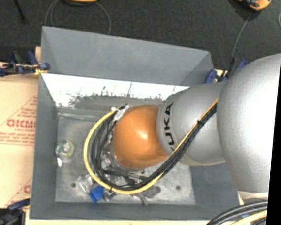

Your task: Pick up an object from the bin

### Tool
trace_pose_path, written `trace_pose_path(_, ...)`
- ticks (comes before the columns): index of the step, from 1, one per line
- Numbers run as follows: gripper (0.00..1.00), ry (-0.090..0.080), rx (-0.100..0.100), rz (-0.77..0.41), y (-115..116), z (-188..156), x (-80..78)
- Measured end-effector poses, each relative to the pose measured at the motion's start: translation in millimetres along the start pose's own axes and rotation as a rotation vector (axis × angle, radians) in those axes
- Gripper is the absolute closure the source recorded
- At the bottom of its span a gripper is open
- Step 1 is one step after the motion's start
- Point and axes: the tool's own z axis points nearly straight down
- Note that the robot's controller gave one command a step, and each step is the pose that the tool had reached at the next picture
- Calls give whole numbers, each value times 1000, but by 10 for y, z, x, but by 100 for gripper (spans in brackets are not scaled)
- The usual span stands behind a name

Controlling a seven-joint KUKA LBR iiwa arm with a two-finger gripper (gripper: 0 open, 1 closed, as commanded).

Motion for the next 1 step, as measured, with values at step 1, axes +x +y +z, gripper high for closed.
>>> trace_pose_path(1,100,-2,4,-53,-187,-1618,91)
